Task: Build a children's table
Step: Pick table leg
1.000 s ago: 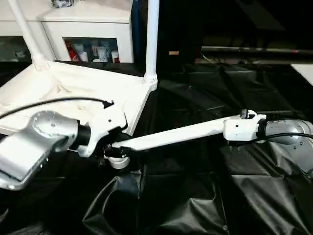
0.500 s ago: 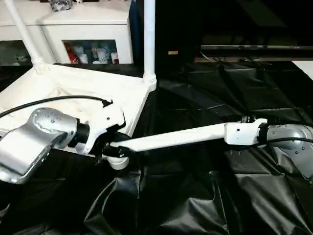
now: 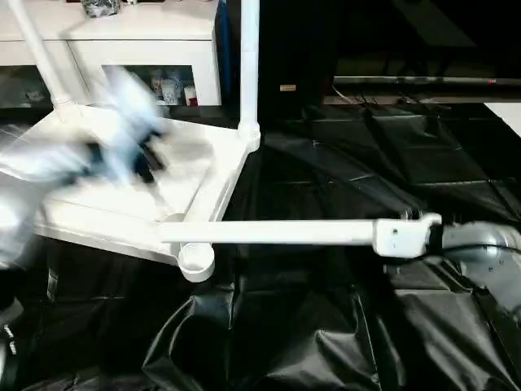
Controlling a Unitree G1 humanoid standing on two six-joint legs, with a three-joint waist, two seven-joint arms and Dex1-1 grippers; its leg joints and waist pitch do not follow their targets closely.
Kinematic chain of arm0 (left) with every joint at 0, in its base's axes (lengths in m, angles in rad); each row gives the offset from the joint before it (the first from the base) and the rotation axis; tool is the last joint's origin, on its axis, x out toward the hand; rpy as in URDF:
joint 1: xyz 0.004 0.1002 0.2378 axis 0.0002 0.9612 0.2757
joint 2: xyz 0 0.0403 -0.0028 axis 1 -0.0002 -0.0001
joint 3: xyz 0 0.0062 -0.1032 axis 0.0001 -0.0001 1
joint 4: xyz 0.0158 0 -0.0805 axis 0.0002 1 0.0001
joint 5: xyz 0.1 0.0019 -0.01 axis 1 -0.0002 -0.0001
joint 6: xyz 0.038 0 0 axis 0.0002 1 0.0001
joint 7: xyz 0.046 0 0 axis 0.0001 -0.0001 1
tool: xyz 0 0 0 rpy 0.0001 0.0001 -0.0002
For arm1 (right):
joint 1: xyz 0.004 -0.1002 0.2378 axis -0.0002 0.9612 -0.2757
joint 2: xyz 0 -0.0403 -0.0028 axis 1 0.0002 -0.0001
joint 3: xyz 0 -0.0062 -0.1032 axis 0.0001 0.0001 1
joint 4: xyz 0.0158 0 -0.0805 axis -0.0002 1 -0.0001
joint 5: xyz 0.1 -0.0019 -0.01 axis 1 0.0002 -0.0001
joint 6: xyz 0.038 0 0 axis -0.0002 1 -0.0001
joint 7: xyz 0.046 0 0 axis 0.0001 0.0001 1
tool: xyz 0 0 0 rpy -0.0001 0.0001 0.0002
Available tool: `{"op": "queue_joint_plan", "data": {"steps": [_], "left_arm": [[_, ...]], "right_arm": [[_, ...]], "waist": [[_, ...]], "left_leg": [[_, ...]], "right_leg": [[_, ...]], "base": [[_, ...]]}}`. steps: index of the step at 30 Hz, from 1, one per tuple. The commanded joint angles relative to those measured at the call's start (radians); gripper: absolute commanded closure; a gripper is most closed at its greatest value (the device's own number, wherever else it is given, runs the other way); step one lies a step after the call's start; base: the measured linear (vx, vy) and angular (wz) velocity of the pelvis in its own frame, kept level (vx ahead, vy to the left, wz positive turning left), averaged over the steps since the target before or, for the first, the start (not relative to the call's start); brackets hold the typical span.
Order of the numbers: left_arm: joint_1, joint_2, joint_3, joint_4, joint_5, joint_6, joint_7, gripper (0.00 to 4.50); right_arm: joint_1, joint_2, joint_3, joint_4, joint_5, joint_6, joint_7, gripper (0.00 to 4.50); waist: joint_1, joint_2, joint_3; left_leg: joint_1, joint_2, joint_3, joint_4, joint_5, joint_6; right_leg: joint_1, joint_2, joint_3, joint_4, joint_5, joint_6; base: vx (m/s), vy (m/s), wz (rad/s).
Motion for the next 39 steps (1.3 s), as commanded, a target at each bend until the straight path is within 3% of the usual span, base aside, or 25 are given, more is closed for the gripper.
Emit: {"op": "queue_joint_plan", "data": {"steps": [1,3,5,7,8,9,10,11,13,14,15,16,17,18,19,21,22,23,25,26,27,28,29,33,39], "left_arm": [[-0.049,-0.017,0.11,0.126,0.008,-0.042,0.175,1.92],[-0.057,-0.02,0.121,0.154,0.029,-0.058,0.223,1.92],[-0.038,-0.024,0.12,0.186,0.062,-0.084,0.269,1.92],[-0.022,-0.039,0.116,0.192,0.065,-0.094,0.271,1.92],[-0.003,-0.075,0.102,0.182,0.074,-0.098,0.284,1.92],[-0.003,-0.075,0.102,0.182,0.074,-0.098,0.284,1.92],[0.013,-0.115,0.084,0.167,0.088,-0.094,0.304,1.92],[0.029,-0.131,0.062,0.147,0.096,-0.087,0.3,1.92],[0.054,-0.163,0.027,0.109,0.086,-0.073,0.293,1.92],[0.056,-0.166,0.025,0.105,0.084,-0.071,0.295,1.92],[0.09,-0.224,-0.039,0.022,0.036,-0.02,0.31,1.92],[0.09,-0.224,-0.039,0.022,0.036,-0.02,0.31,1.92],[0.097,-0.243,-0.064,-0.003,0.021,-0.005,0.308,1.92],[0.104,-0.287,-0.098,-0.035,-0.018,0.022,0.282,1.76],[0.107,-0.322,-0.116,-0.055,-0.071,0.06,0.247,1.6],[0.105,-0.341,-0.123,-0.063,-0.103,0.086,0.228,1.56],[0.092,-0.393,-0.153,-0.07,-0.157,0.128,0.191,1.46],[0.074,-0.429,-0.16,-0.049,-0.156,0.129,0.205,1.32],[0.039,-0.501,-0.141,-0.007,-0.198,0.154,0.228,1.2],[0.027,-0.528,-0.126,0.006,-0.226,0.176,0.238,1.15],[0.01,-0.558,-0.112,0.019,-0.278,0.214,0.23,1.05],[0.001,-0.57,-0.108,0.026,-0.301,0.236,0.231,0.96],[-0.008,-0.579,-0.105,0.036,-0.314,0.258,0.238,0.85],[-0.018,-0.582,-0.132,0.041,-0.341,0.335,0.235,0.63],[-0.035,-0.63,-0.109,0.041,-0.422,0.379,0.218,0.21]], "right_arm": [[0.026,0.0,-0.07,-0.013,0.058,0.051,-0.006,2.53],[0.037,0.006,-0.083,-0.022,0.078,0.063,-0.006,2.53],[0.061,0.061,-0.157,-0.066,0.17,0.141,-0.038,2.54],[0.063,0.103,-0.204,-0.079,0.214,0.179,-0.08,2.54],[0.055,0.16,-0.251,-0.084,0.276,0.229,-0.116,2.54],[0.055,0.16,-0.251,-0.084,0.276,0.229,-0.116,2.54],[0.043,0.22,-0.294,-0.101,0.356,0.28,-0.141,2.54],[0.034,0.261,-0.315,-0.123,0.41,0.307,-0.157,2.54],[0.015,0.334,-0.345,-0.17,0.519,0.359,-0.174,2.54],[0.014,0.338,-0.347,-0.174,0.527,0.364,-0.173,2.54],[-0.005,0.418,-0.369,-0.253,0.702,0.466,-0.145,2.54],[-0.005,0.418,-0.369,-0.253,0.702,0.466,-0.145,2.54],[-0.014,0.44,-0.374,-0.276,0.761,0.506,-0.127,2.54],[-0.022,0.461,-0.376,-0.315,0.863,0.596,-0.073,2.54],[-0.025,0.464,-0.372,-0.335,0.918,0.666,-0.03,2.54],[-0.03,0.464,-0.369,-0.342,0.943,0.703,-0.007,2.54],[-0.036,0.44,-0.345,-0.341,0.976,0.793,0.066,2.54],[-0.039,0.428,-0.337,-0.342,1.005,0.828,0.104,2.54],[-0.045,0.41,-0.333,-0.343,1.059,0.881,0.155,2.54],[-0.046,0.401,-0.332,-0.345,1.072,0.897,0.167,2.55],[-0.046,0.376,-0.325,-0.347,1.072,0.915,0.18,2.55],[-0.047,0.362,-0.324,-0.354,1.09,0.935,0.192,2.55],[-0.047,0.351,-0.325,-0.362,1.112,0.952,0.206,2.55],[-0.056,0.328,-0.331,-0.386,1.179,1.019,0.238,2.55],[-0.073,0.311,-0.312,-0.383,1.171,1.072,0.272,2.55]], "waist": [[-0.001,-0.013,-0.07],[0.001,-0.015,-0.07],[0.0,-0.007,-0.069],[0.0,-0.007,-0.074],[-0.001,-0.021,-0.074],[0.002,-0.015,-0.073],[0.002,-0.012,-0.073],[0.0,-0.011,-0.069],[0.003,-0.009,-0.074],[0.002,0.0,-0.075],[0.002,0.009,-0.076],[0.005,0.007,-0.077],[0.005,0.007,-0.077],[0.007,0.026,-0.073],[0.005,0.022,-0.074],[0.011,0.016,-0.075],[0.012,0.012,-0.074],[0.012,0.001,-0.076],[0.022,-0.005,-0.075],[0.027,-0.013,-0.075],[0.027,-0.029,-0.072],[0.031,-0.024,-0.074],[0.028,-0.03,-0.07],[0.027,-0.034,-0.067],[0.03,-0.032,-0.069]], "left_leg": [[0.026,0.052,-0.023,-0.057,-0.317,0.019],[0.025,0.055,-0.027,-0.06,-0.325,0.018],[0.024,0.058,-0.029,-0.063,-0.338,0.019],[0.021,0.061,-0.034,-0.068,-0.323,0.012],[0.024,0.062,-0.03,-0.069,-0.314,0.015],[0.026,0.063,-0.031,-0.068,-0.311,0.017],[0.026,0.063,-0.03,-0.067,-0.319,0.012],[0.026,0.063,-0.031,-0.07,-0.325,0.012],[0.029,0.067,-0.033,-0.072,-0.337,0.003],[0.028,0.067,-0.034,-0.074,-0.341,-0.004],[0.027,0.067,-0.036,-0.074,-0.344,-0.009],[0.029,0.069,-0.036,-0.074,-0.362,-0.008],[0.029,0.069,-0.036,-0.074,-0.362,-0.008],[0.028,0.066,-0.036,-0.073,-0.365,-0.012],[0.029,0.065,-0.034,-0.073,-0.366,-0.01],[0.025,0.063,-0.03,-0.07,-0.327,-0.007],[0.02,0.06,-0.029,-0.068,-0.306,-0.003],[0.018,0.059,-0.027,-0.067,-0.294,0.002],[0.014,0.058,-0.024,-0.063,-0.264,0.011],[0.015,0.059,-0.024,-0.061,-0.249,0.013],[0.011,0.058,-0.023,-0.061,-0.229,0.017],[0.012,0.058,-0.026,-0.061,-0.221,0.013],[0.009,0.059,-0.025,-0.064,-0.218,0.013],[0.012,0.059,-0.027,-0.066,-0.23,0.015],[0.013,0.064,-0.027,-0.067,-0.221,-0.002]], "right_leg": [[0.028,-0.079,0.044,-0.089,-0.312,-0.21],[0.029,-0.083,0.044,-0.089,-0.332,-0.187],[0.025,-0.084,0.047,-0.094,-0.342,-0.169],[0.028,-0.086,0.043,-0.087,-0.313,-0.176],[0.025,-0.085,0.044,-0.086,-0.285,-0.186],[0.024,-0.089,0.046,-0.085,-0.279,-0.194],[0.022,-0.089,0.045,-0.085,-0.287,-0.198],[0.021,-0.089,0.045,-0.088,-0.292,-0.197],[0.019,-0.091,0.044,-0.086,-0.29,-0.193],[0.019,-0.089,0.045,-0.083,-0.266,-0.197],[0.02,-0.089,0.044,-0.08,-0.255,-0.2],[0.019,-0.091,0.045,-0.081,-0.225,-0.212],[0.019,-0.091,0.045,-0.081,-0.225,-0.212],[0.016,-0.088,0.046,-0.079,-0.216,-0.214],[0.022,-0.084,0.046,-0.082,-0.198,-0.217],[0.023,-0.085,0.047,-0.079,-0.175,-0.222],[0.028,-0.088,0.046,-0.077,-0.185,-0.227],[0.033,-0.088,0.045,-0.08,-0.196,-0.226],[0.034,-0.093,0.047,-0.09,-0.251,-0.202],[0.035,-0.097,0.045,-0.089,-0.283,-0.191],[0.035,-0.098,0.044,-0.093,-0.31,-0.176],[0.036,-0.099,0.043,-0.091,-0.319,-0.171],[0.033,-0.095,0.043,-0.094,-0.33,-0.157],[0.028,-0.093,0.044,-0.098,-0.355,-0.135],[0.029,-0.095,0.044,-0.095,-0.307,-0.155]], "base": [[0.0,0.0,0.0],[0.0,0.0,0.0],[0.0,0.0,0.0],[0.0,0.0,0.0],[0.0,0.0,0.0],[0.0,0.0,0.0],[0.0,0.0,0.0],[0.0,0.0,0.0],[0.0,0.0,0.0],[0.0,0.0,0.0],[0.0,0.0,0.0],[0.0,0.0,0.0],[0.0,0.0,0.0],[0.0,0.0,0.0],[0.0,0.0,0.0],[0.0,0.0,0.0],[0.0,0.0,0.0],[0.0,0.0,0.0],[0.0,0.0,0.0],[0.0,0.0,0.0],[0.0,0.0,0.0],[0.0,0.0,0.0],[0.0,0.0,0.0],[0.0,0.0,0.0],[0.0,0.0,0.0]]}}
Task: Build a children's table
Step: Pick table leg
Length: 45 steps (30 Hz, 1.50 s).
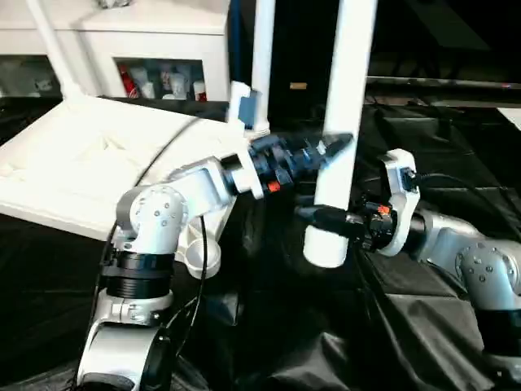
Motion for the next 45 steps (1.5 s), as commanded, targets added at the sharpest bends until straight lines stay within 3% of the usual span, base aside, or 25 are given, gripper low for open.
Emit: {"op": "queue_joint_plan", "data": {"steps": [1,6,8,11,13,17,20,27,35,37,45], "left_arm": [[-0.031,-0.015,0.023,0.004,-0.052,0.022,0.001,0.09],[-0.039,-0.019,0.037,-0.003,-0.078,0.044,0.013,0.03],[-0.036,-0.018,0.029,-0.015,-0.069,0.04,0.01,0.03],[-0.039,-0.024,0.012,-0.032,-0.03,0.031,0.062,0.37],[-0.05,-0.04,-0.008,-0.048,0.042,0.017,0.188,0.41],[-0.054,-0.058,-0.012,-0.059,0.094,0.002,0.287,0.75],[-0.069,-0.099,0.028,-0.048,0.113,-0.015,0.399,1.09],[-0.081,-0.139,0.064,-0.025,0.208,-0.081,0.572,1.53],[-0.088,-0.165,0.071,-0.024,0.221,-0.095,0.63,2.02],[-0.088,-0.165,0.071,-0.024,0.222,-0.095,0.63,2.33],[-0.083,-0.14,0.036,-0.045,0.228,-0.096,0.585,2.46]], "right_arm": [[-0.017,-0.017,0.0,-0.024,0.013,0.011,0.015,2.55],[-0.024,-0.048,0.003,-0.031,0.031,0.035,0.034,2.55],[-0.026,-0.049,0.005,-0.03,0.024,0.036,0.036,2.55],[-0.033,-0.043,0.018,-0.022,-0.022,0.011,0.012,2.55],[-0.051,-0.016,0.028,-0.025,-0.08,-0.032,-0.071,2.55],[-0.066,-0.002,0.048,-0.038,-0.121,-0.05,-0.133,2.55],[-0.08,0.02,0.057,-0.037,-0.177,-0.071,-0.201,2.55],[-0.103,0.094,0.05,-0.051,-0.235,-0.072,-0.369,2.55],[-0.107,0.126,0.069,-0.062,-0.287,-0.087,-0.433,2.55],[-0.107,0.127,0.07,-0.063,-0.288,-0.087,-0.436,2.55],[-0.116,0.124,0.077,-0.067,-0.319,-0.112,-0.439,2.55]], "waist": [[0.004,-0.019,-0.075],[0.008,-0.026,-0.074],[0.009,-0.024,-0.076],[0.008,-0.027,-0.076],[0.007,-0.025,-0.077],[0.007,-0.025,-0.076],[0.005,-0.027,-0.077],[0.006,-0.026,-0.081],[0.008,-0.019,-0.084],[0.008,-0.019,-0.084],[0.009,-0.014,-0.09]], "left_leg": [[0.024,0.063,-0.026,-0.068,-0.215,-0.001],[0.017,0.061,-0.024,-0.063,-0.171,0.018],[0.016,0.061,-0.024,-0.062,-0.168,0.021],[0.014,0.063,-0.025,-0.064,-0.162,0.018],[0.014,0.064,-0.027,-0.064,-0.161,0.01],[0.015,0.064,-0.026,-0.064,-0.168,0.0],[0.013,0.062,-0.026,-0.063,-0.159,-0.002],[0.012,0.06,-0.026,-0.06,-0.142,0.005],[0.012,0.059,-0.027,-0.06,-0.149,-0.005],[0.012,0.06,-0.027,-0.061,-0.154,-0.007],[0.013,0.06,-0.028,-0.059,-0.152,-0.015]], "right_leg": [[0.033,-0.095,0.046,-0.092,-0.286,-0.167],[0.036,-0.093,0.045,-0.087,-0.237,-0.168],[0.036,-0.095,0.045,-0.087,-0.243,-0.16],[0.036,-0.093,0.044,-0.086,-0.231,-0.156],[0.035,-0.093,0.044,-0.084,-0.222,-0.152],[0.035,-0.093,0.045,-0.086,-0.237,-0.14],[0.037,-0.092,0.044,-0.085,-0.21,-0.145],[0.037,-0.091,0.044,-0.082,-0.174,-0.143],[0.038,-0.089,0.043,-0.079,-0.14,-0.147],[0.038,-0.09,0.043,-0.079,-0.144,-0.146],[0.04,-0.089,0.043,-0.075,-0.113,-0.151]], "base": [[0.0,0.0,0.0],[0.0,0.0,0.0],[0.0,0.0,0.0],[0.0,0.0,0.0],[0.0,0.0,0.0],[0.0,0.0,0.0],[0.0,0.0,0.0],[0.0,0.0,0.0],[0.0,0.0,0.0],[0.0,0.0,0.0],[0.0,0.0,0.0]]}}
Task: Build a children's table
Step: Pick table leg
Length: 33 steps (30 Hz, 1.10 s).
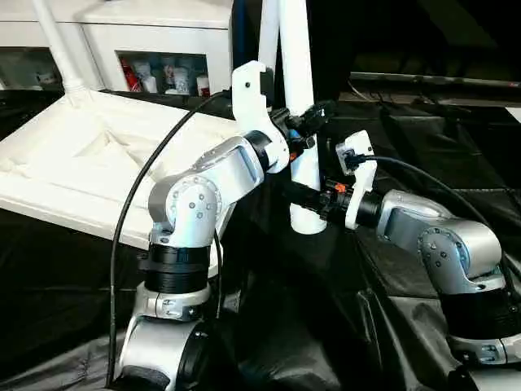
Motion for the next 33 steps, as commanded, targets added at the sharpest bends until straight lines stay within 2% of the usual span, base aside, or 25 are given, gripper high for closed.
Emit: {"op": "queue_joint_plan", "data": {"steps": [1,2,3,4,5,6,9,11,12,13,14,16,19,21,23,26,30,33], "left_arm": [[-0.004,0.014,0.0,-0.015,0.007,-0.003,-0.009,2.48],[-0.003,0.024,-0.005,-0.019,0.003,0.001,-0.026,2.49],[-0.002,0.031,-0.01,-0.022,-0.001,0.004,-0.041,2.49],[0.001,0.082,-0.025,-0.042,-0.037,0.037,-0.136,2.5],[0.002,0.092,-0.027,-0.046,-0.045,0.044,-0.155,2.5],[0.0,0.146,-0.03,-0.055,-0.085,0.085,-0.241,2.51],[-0.004,0.202,-0.032,-0.049,-0.118,0.118,-0.328,2.59],[-0.002,0.267,-0.046,-0.047,-0.146,0.137,-0.446,2.61],[-0.002,0.267,-0.046,-0.047,-0.146,0.137,-0.446,2.61],[0.004,0.324,-0.066,-0.055,-0.164,0.141,-0.554,2.61],[0.004,0.324,-0.066,-0.055,-0.164,0.141,-0.554,2.61],[0.003,0.363,-0.087,-0.066,-0.179,0.139,-0.638,2.61],[-0.01,0.347,-0.059,-0.069,-0.243,0.169,-0.661,2.61],[-0.013,0.344,-0.055,-0.072,-0.254,0.171,-0.671,2.62],[-0.017,0.325,-0.049,-0.077,-0.285,0.178,-0.694,2.62],[-0.017,0.316,-0.061,-0.07,-0.287,0.158,-0.718,2.62],[-0.016,0.299,-0.06,-0.068,-0.295,0.147,-0.721,2.62],[-0.014,0.291,-0.059,-0.069,-0.301,0.151,-0.722,2.62]], "right_arm": [[-0.021,-0.006,-0.01,-0.041,-0.004,-0.017,-0.009,2.55],[-0.021,-0.003,-0.019,-0.04,0.011,0.005,-0.014,2.55],[-0.02,-0.006,-0.021,-0.041,0.018,0.013,-0.008,2.2],[-0.015,-0.026,-0.03,-0.053,0.056,0.045,0.03,1.99],[-0.013,-0.031,-0.031,-0.056,0.062,0.05,0.039,1.99],[-0.005,-0.065,-0.032,-0.075,0.098,0.073,0.102,1.82],[0.007,-0.118,-0.014,-0.098,0.105,0.072,0.178,1.66],[0.017,-0.175,0.0,-0.131,0.12,0.079,0.255,1.57],[0.017,-0.175,0.0,-0.131,0.12,0.079,0.255,1.57],[0.027,-0.218,-0.002,-0.168,0.162,0.1,0.323,1.57],[0.027,-0.218,-0.002,-0.168,0.162,0.1,0.323,1.57],[0.031,-0.239,-0.002,-0.192,0.204,0.122,0.366,1.57],[0.034,-0.245,0.018,-0.185,0.196,0.119,0.375,1.57],[0.034,-0.245,0.024,-0.182,0.19,0.117,0.378,1.57],[0.035,-0.229,0.032,-0.168,0.194,0.118,0.387,1.57],[0.037,-0.221,0.027,-0.167,0.221,0.131,0.393,1.57],[0.037,-0.216,0.026,-0.166,0.233,0.137,0.395,1.57],[0.036,-0.205,0.013,-0.154,0.249,0.15,0.395,1.95]], "waist": [[0.006,-0.01,-0.092],[0.005,-0.008,-0.092],[0.006,-0.008,-0.092],[0.006,-0.006,-0.093],[0.008,-0.004,-0.094],[0.007,-0.003,-0.093],[0.011,-0.002,-0.093],[0.014,-0.005,-0.092],[0.017,-0.003,-0.092],[0.02,-0.007,-0.091],[0.024,-0.006,-0.091],[0.024,-0.007,-0.09],[0.025,-0.008,-0.089],[0.026,-0.009,-0.089],[0.025,-0.012,-0.089],[0.026,-0.013,-0.089],[0.027,-0.013,-0.089],[0.027,-0.012,-0.09]], "left_leg": [[0.026,0.059,-0.028,-0.059,-0.147,-0.015],[0.027,0.06,-0.028,-0.059,-0.146,-0.014],[0.027,0.06,-0.028,-0.058,-0.148,-0.015],[0.028,0.06,-0.028,-0.059,-0.151,-0.016],[0.029,0.058,-0.028,-0.058,-0.15,-0.017],[0.03,0.058,-0.027,-0.058,-0.151,-0.017],[0.032,0.059,-0.027,-0.058,-0.165,-0.023],[0.033,0.059,-0.024,-0.057,-0.164,-0.02],[0.034,0.06,-0.024,-0.057,-0.164,-0.021],[0.035,0.061,-0.024,-0.058,-0.173,-0.019],[0.035,0.061,-0.024,-0.057,-0.176,-0.019],[0.036,0.062,-0.025,-0.058,-0.187,-0.02],[0.035,0.063,-0.024,-0.058,-0.195,-0.031],[0.036,0.063,-0.023,-0.057,-0.207,-0.037],[0.033,0.063,-0.025,-0.059,-0.215,-0.039],[0.033,0.062,-0.025,-0.059,-0.216,-0.035],[0.034,0.063,-0.025,-0.059,-0.22,-0.038],[0.034,0.062,-0.026,-0.059,-0.219,-0.039]], "right_leg": [[0.05,-0.089,0.044,-0.072,-0.112,-0.155],[0.048,-0.088,0.044,-0.072,-0.108,-0.158],[0.049,-0.088,0.044,-0.071,-0.107,-0.159],[0.049,-0.089,0.044,-0.071,-0.106,-0.161],[0.048,-0.088,0.044,-0.07,-0.112,-0.16],[0.047,-0.087,0.044,-0.069,-0.113,-0.16],[0.045,-0.085,0.044,-0.067,-0.122,-0.154],[0.044,-0.087,0.046,-0.069,-0.133,-0.157],[0.045,-0.088,0.046,-0.067,-0.134,-0.159],[0.044,-0.088,0.047,-0.069,-0.155,-0.161],[0.043,-0.089,0.047,-0.068,-0.166,-0.159],[0.043,-0.09,0.048,-0.07,-0.195,-0.157],[0.038,-0.093,0.046,-0.069,-0.217,-0.172],[0.038,-0.094,0.046,-0.071,-0.233,-0.179],[0.04,-0.095,0.046,-0.071,-0.247,-0.17],[0.039,-0.095,0.047,-0.077,-0.281,-0.152],[0.037,-0.095,0.047,-0.078,-0.293,-0.146],[0.037,-0.093,0.047,-0.077,-0.284,-0.145]], "base": [[0.0,0.0,0.0],[0.0,0.0,0.0],[0.0,0.0,0.0],[0.0,0.0,0.0],[0.0,0.0,0.0],[0.0,0.0,0.0],[0.0,0.0,0.0],[0.0,0.0,0.0],[0.0,0.0,0.0],[0.0,0.0,0.0],[0.0,0.0,0.0],[0.0,0.0,0.0],[0.0,0.0,0.0],[0.0,0.0,0.0],[0.0,0.0,0.0],[0.0,0.0,0.0],[0.0,0.0,0.0],[0.0,0.0,0.0]]}}
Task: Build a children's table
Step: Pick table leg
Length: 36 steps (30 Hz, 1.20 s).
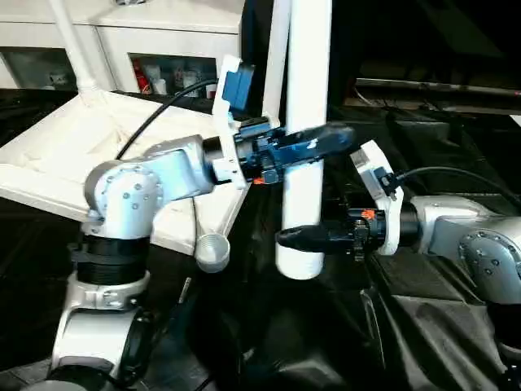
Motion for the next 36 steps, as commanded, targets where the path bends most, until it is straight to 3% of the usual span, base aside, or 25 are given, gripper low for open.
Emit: {"op": "queue_joint_plan", "data": {"steps": [1,8,14,16,18,19,21,22,24,26,28,29,33,34,36], "left_arm": [[-0.02,-0.009,-0.004,-0.023,-0.023,-0.003,-0.014,2.62],[-0.035,-0.019,0.013,0.011,-0.013,-0.022,-0.004,2.62],[-0.041,-0.036,0.017,0.03,0.021,-0.064,0.027,2.62],[-0.066,-0.072,0.055,0.088,0.038,-0.065,0.142,1.92],[-0.083,-0.103,0.09,0.13,0.063,-0.085,0.248,1.92],[-0.084,-0.107,0.089,0.131,0.079,-0.095,0.268,1.89],[-0.087,-0.132,0.086,0.137,0.186,-0.16,0.415,1.73],[-0.086,-0.136,0.086,0.137,0.2,-0.168,0.437,1.58],[-0.082,-0.144,0.086,0.137,0.23,-0.188,0.48,1.58],[-0.052,-0.133,0.039,0.098,0.304,-0.195,0.524,1.58],[-0.041,-0.137,0.03,0.08,0.33,-0.195,0.573,1.58],[-0.039,-0.139,0.029,0.077,0.334,-0.196,0.585,1.84],[-0.034,-0.21,0.11,0.057,0.284,-0.2,0.687,1.97],[-0.035,-0.243,0.145,0.053,0.25,-0.2,0.72,2.3],[-0.032,-0.26,0.152,0.045,0.243,-0.208,0.727,2.33]], "right_arm": [[0.004,-0.001,-0.017,0.012,0.009,0.015,-0.002,1.95],[0.006,0.002,-0.018,0.012,0.026,0.02,-0.004,2.48],[0.005,0.017,-0.03,0.021,0.014,0.006,-0.036,2.51],[0.001,0.025,-0.033,0.034,-0.002,-0.01,-0.057,2.51],[-0.001,0.035,-0.03,0.05,-0.033,-0.038,-0.085,2.51],[-0.002,0.038,-0.031,0.053,-0.038,-0.043,-0.092,2.51],[-0.009,0.061,-0.036,0.075,-0.076,-0.081,-0.14,2.51],[-0.011,0.065,-0.035,0.081,-0.085,-0.089,-0.15,2.51],[-0.016,0.074,-0.031,0.096,-0.112,-0.108,-0.176,2.52],[-0.022,0.088,-0.025,0.116,-0.142,-0.137,-0.203,2.52],[-0.029,0.1,-0.029,0.129,-0.152,-0.149,-0.219,2.52],[-0.03,0.104,-0.03,0.131,-0.155,-0.152,-0.223,2.52],[-0.038,0.115,-0.032,0.141,-0.169,-0.166,-0.23,2.53],[-0.041,0.12,-0.033,0.147,-0.175,-0.171,-0.232,2.53],[-0.043,0.125,-0.034,0.15,-0.178,-0.172,-0.233,2.53]], "waist": [[0.003,-0.011,-0.088],[0.004,-0.011,-0.09],[0.004,-0.012,-0.092],[0.004,-0.014,-0.091],[0.008,-0.017,-0.091],[0.008,-0.019,-0.091],[0.005,-0.02,-0.089],[0.003,-0.021,-0.09],[0.0,-0.023,-0.089],[-0.002,-0.024,-0.089],[-0.004,-0.022,-0.089],[-0.005,-0.022,-0.089],[-0.002,-0.024,-0.091],[-0.004,-0.028,-0.089],[-0.004,-0.028,-0.087]], "left_leg": [[0.03,0.061,-0.026,-0.066,-0.217,-0.038],[0.029,0.06,-0.025,-0.064,-0.197,-0.037],[0.028,0.06,-0.025,-0.062,-0.183,-0.031],[0.03,0.061,-0.023,-0.061,-0.19,-0.032],[0.03,0.06,-0.022,-0.058,-0.2,-0.036],[0.025,0.06,-0.027,-0.061,-0.193,-0.042],[0.025,0.062,-0.029,-0.064,-0.198,-0.041],[0.027,0.063,-0.029,-0.064,-0.205,-0.048],[0.027,0.06,-0.027,-0.064,-0.204,-0.047],[0.026,0.06,-0.027,-0.065,-0.189,-0.043],[0.027,0.062,-0.027,-0.064,-0.189,-0.04],[0.026,0.06,-0.027,-0.063,-0.186,-0.037],[0.027,0.061,-0.024,-0.057,-0.176,-0.029],[0.023,0.06,-0.024,-0.058,-0.177,-0.023],[0.025,0.059,-0.024,-0.057,-0.19,-0.021]], "right_leg": [[0.036,-0.093,0.046,-0.081,-0.284,-0.15],[0.039,-0.092,0.046,-0.078,-0.251,-0.152],[0.039,-0.092,0.045,-0.076,-0.239,-0.154],[0.037,-0.093,0.045,-0.079,-0.243,-0.154],[0.037,-0.094,0.045,-0.081,-0.259,-0.158],[0.042,-0.094,0.042,-0.08,-0.259,-0.15],[0.041,-0.094,0.043,-0.082,-0.268,-0.128],[0.039,-0.093,0.044,-0.084,-0.272,-0.114],[0.04,-0.093,0.044,-0.086,-0.282,-0.105],[0.038,-0.091,0.044,-0.085,-0.273,-0.095],[0.037,-0.093,0.044,-0.082,-0.258,-0.106],[0.038,-0.091,0.044,-0.083,-0.252,-0.111],[0.037,-0.092,0.043,-0.078,-0.211,-0.146],[0.04,-0.093,0.042,-0.08,-0.221,-0.148],[0.037,-0.092,0.041,-0.083,-0.247,-0.146]], "base": [[0.0,0.0,0.0],[0.0,0.0,0.0],[0.0,0.0,0.0],[0.0,0.0,0.0],[0.0,0.0,0.0],[0.0,0.0,0.0],[0.0,0.0,0.0],[0.0,0.0,0.0],[0.0,0.0,0.0],[0.0,0.0,0.0],[0.0,0.0,0.0],[0.0,0.0,0.0],[0.0,0.0,0.0],[0.0,0.0,0.0],[0.0,0.0,0.0]]}}
